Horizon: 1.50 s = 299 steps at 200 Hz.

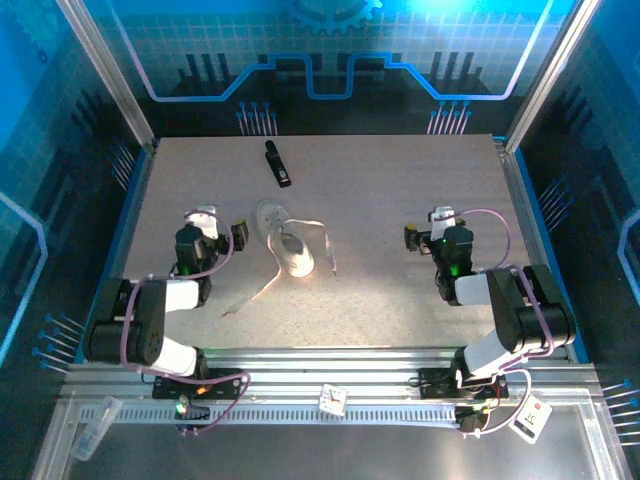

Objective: Tie the shoes

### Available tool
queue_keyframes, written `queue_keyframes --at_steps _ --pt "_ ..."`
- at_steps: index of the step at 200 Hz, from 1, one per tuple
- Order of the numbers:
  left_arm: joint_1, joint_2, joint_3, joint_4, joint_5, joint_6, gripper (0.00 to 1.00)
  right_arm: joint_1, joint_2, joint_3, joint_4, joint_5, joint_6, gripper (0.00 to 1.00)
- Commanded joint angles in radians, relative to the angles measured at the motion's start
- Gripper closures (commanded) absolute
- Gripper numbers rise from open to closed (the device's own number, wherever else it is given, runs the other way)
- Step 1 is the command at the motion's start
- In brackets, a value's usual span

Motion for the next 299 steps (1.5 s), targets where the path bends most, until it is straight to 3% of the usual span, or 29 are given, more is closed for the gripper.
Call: queue_keyframes --at_steps 1,40,61,81,106,132,180,213,239,256,284,299 --pt "-0.007 -0.148 0.031 -0.184 -0.032 -0.038 0.01 0.006 -0.070 0.010 -0.025 0.001 -0.028 0.00" --pt "-0.007 -0.270 0.119 -0.448 0.039 -0.162 0.00 0.128 -0.159 0.217 -0.428 0.019 -0.140 0.04" --pt "-0.007 -0.269 0.153 -0.535 0.082 -0.236 0.00 0.195 -0.152 0.348 -0.582 -0.063 -0.091 0.10" --pt "-0.007 -0.244 0.195 -0.625 0.126 -0.340 0.00 0.275 -0.073 0.497 -0.723 -0.159 0.006 0.16" --pt "-0.009 -0.184 0.210 -0.607 0.204 -0.423 0.01 0.410 0.105 0.687 -0.865 -0.220 0.050 0.20" --pt "-0.011 -0.070 0.276 -0.623 0.313 -0.466 0.03 0.494 0.244 0.791 -0.887 -0.331 0.103 0.25" --pt "-0.044 0.196 0.382 -0.543 0.480 -0.582 0.25 0.557 0.337 0.828 -0.852 -0.437 0.215 0.27" --pt "-0.145 0.319 0.409 -0.481 0.520 -0.607 0.33 0.566 0.353 0.765 -0.807 -0.507 0.293 0.42" --pt "-0.215 0.366 0.384 -0.384 0.540 -0.656 0.42 0.576 0.325 0.676 -0.722 -0.526 0.360 0.62" --pt "-0.246 0.374 0.371 -0.339 0.551 -0.683 0.44 0.585 0.302 0.637 -0.701 -0.529 0.384 0.69" --pt "-0.288 0.361 0.369 -0.356 0.547 -0.687 0.45 0.597 0.254 0.577 -0.695 -0.529 0.409 0.73" --pt "-0.292 0.330 0.363 -0.382 0.542 -0.674 0.42 0.598 0.213 0.546 -0.703 -0.508 0.417 0.67"
